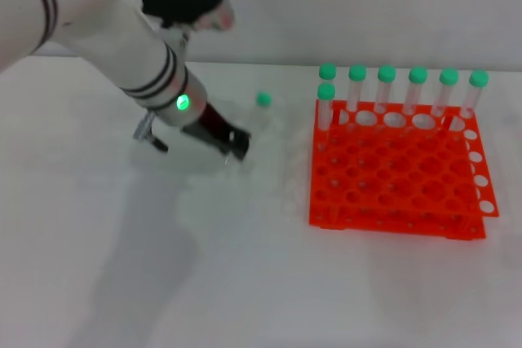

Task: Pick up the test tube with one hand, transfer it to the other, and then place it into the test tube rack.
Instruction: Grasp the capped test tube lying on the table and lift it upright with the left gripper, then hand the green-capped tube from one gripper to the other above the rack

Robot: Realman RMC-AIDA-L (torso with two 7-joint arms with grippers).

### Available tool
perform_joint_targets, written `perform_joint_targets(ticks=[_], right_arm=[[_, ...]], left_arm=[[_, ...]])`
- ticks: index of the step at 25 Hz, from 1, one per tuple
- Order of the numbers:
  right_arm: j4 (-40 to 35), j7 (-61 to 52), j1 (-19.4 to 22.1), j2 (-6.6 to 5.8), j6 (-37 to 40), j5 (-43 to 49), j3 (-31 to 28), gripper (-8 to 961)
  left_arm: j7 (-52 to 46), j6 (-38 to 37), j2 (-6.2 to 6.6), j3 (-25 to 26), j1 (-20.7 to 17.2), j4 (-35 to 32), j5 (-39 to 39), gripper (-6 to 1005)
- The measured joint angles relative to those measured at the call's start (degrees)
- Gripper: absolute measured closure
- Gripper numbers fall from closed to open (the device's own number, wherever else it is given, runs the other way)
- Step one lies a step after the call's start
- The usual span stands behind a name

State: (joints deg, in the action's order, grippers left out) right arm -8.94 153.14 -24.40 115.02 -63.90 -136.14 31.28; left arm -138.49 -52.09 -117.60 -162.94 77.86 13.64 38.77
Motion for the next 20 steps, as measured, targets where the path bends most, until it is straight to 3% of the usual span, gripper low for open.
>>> perform_joint_targets(ticks=[4, 10, 15, 18, 20], right_arm=[[-0.02, -0.30, -0.03, -0.05, 0.07, 0.00, 0.01, 120], [-0.03, -0.46, -0.18, -0.04, 0.12, 0.00, 0.39, 122], [-0.03, -1.44, -0.27, 0.04, 0.11, 0.23, 0.58, 122], [-0.32, -4.11, -0.32, -0.16, 0.08, 0.82, 1.91, 123], [-2.70, -8.85, 0.56, -0.36, -0.01, 1.50, 5.34, 123]], left_arm=[[13.06, 5.32, 0.09, -0.01, -3.56, 2.77, -18.46, 794], [49.72, 6.29, 0.03, -0.01, -14.36, 2.54, -60.72, 785], [80.94, -10.37, -1.07, 0.09, -26.28, -2.15, -92.78, 778], [98.58, -19.67, -1.35, 0.25, -32.42, -9.13, -103.56, 774], [106.93, -23.68, -1.48, 0.27, -35.23, -13.57, -105.99, 771]])
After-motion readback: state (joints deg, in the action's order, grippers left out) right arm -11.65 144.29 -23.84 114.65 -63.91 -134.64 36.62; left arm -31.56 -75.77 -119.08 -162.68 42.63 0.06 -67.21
